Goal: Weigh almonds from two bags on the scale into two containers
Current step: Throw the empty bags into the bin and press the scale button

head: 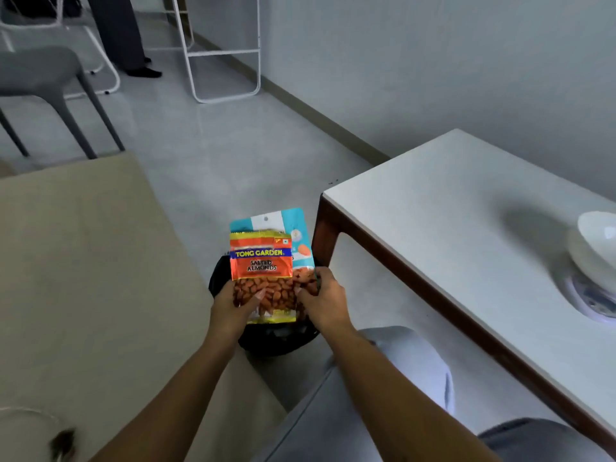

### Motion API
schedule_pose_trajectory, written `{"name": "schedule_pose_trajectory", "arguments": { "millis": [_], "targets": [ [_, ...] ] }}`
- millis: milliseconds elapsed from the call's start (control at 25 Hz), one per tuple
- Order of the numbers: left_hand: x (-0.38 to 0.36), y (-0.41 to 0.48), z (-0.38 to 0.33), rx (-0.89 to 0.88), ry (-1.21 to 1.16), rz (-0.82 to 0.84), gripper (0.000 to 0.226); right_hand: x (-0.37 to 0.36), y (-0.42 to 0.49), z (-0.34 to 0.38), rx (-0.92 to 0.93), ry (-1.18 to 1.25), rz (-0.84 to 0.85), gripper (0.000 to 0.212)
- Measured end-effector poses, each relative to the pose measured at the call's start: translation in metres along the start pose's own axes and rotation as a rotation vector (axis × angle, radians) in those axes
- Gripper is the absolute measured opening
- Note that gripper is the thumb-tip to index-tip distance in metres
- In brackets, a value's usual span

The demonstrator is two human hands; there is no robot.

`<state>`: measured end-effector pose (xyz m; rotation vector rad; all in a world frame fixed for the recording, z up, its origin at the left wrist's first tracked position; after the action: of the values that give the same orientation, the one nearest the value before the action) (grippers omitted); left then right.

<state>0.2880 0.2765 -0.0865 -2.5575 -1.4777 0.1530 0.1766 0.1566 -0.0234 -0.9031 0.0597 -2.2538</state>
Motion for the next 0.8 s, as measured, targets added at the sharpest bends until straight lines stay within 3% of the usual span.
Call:
{"name": "schedule_pose_trajectory", "arguments": {
  "millis": [200, 320, 560, 640, 800],
  "targets": [
    [-0.008, 0.023, 0.015, 0.036, 0.146, -0.018, 0.057, -0.009, 0.013, -0.008, 0.011, -0.064, 0.064, 0.078],
    [-0.01, 0.025, 0.022, 0.073, 0.163, -0.031, 0.069, -0.014, 0.017, -0.01, 0.008, -0.09, 0.096, 0.075],
    [-0.026, 0.023, 0.018, 0.077, 0.107, 0.007, 0.066, -0.016, 0.019, -0.012, -0.03, -0.049, 0.081, 0.063],
    [-0.03, 0.022, 0.009, 0.063, 0.087, -0.013, 0.064, -0.016, 0.017, -0.01, -0.002, 0.032, -0.008, 0.05],
    [-0.075, 0.021, -0.045, -0.067, -0.019, 0.039, 0.056, 0.026, 0.01, 0.012, 0.229, 0.446, -0.472, 0.026]
  ]
}}
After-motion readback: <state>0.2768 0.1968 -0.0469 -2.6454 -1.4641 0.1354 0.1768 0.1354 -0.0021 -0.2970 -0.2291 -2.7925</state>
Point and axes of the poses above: each hand's wrist, its own y-axis towards the middle knuckle, its own x-axis out of the back of the hand, z = x × y, the point moved 1 cm from there along y, towards the middle knuckle, and after that the axes turned 8 degrees about -y, right-handed, at the moved point
